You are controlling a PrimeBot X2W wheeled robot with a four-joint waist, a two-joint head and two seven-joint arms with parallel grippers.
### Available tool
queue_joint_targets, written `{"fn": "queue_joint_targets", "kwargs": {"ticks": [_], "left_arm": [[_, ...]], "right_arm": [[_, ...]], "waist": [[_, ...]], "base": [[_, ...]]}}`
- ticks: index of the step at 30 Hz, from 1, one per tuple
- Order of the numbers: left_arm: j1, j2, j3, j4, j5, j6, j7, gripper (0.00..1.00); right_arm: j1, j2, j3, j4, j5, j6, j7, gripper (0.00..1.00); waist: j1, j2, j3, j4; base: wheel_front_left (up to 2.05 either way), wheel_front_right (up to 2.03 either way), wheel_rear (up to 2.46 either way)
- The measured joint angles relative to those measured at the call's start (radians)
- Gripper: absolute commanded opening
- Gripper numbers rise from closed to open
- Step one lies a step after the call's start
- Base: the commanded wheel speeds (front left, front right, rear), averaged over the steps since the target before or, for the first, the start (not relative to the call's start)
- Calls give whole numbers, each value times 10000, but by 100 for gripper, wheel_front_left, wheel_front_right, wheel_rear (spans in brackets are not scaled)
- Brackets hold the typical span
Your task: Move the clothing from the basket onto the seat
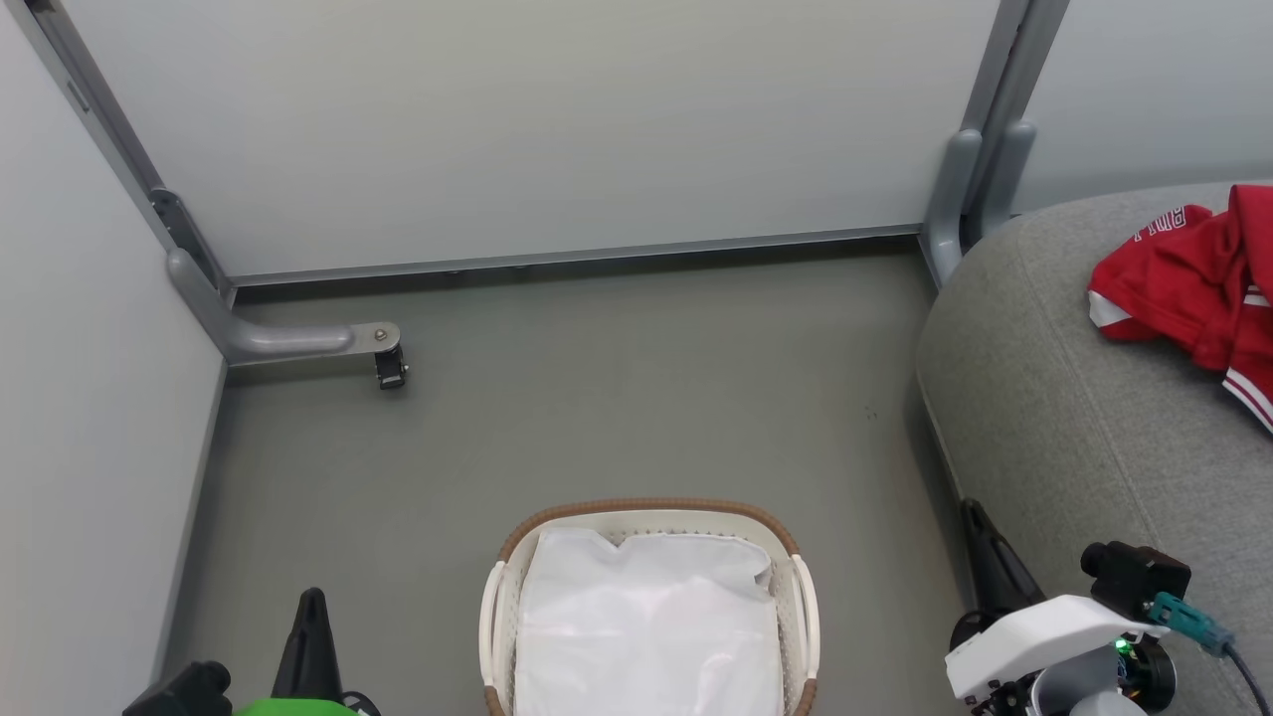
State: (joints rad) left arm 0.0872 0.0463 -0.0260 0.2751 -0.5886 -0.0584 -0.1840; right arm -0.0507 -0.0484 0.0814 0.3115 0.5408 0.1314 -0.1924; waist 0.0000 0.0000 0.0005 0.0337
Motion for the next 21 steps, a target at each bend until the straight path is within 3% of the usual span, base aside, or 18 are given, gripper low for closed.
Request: {"fn": "queue_joint_targets", "kwargs": {"ticks": [21], "left_arm": [[-513,0,391,-88,-2869,-207,851,0]], "right_arm": [[-74,-67,-420,-182,3083,0,767,0]], "waist": [[0,0,5,-65]], "base": [[0,0,0]]}}
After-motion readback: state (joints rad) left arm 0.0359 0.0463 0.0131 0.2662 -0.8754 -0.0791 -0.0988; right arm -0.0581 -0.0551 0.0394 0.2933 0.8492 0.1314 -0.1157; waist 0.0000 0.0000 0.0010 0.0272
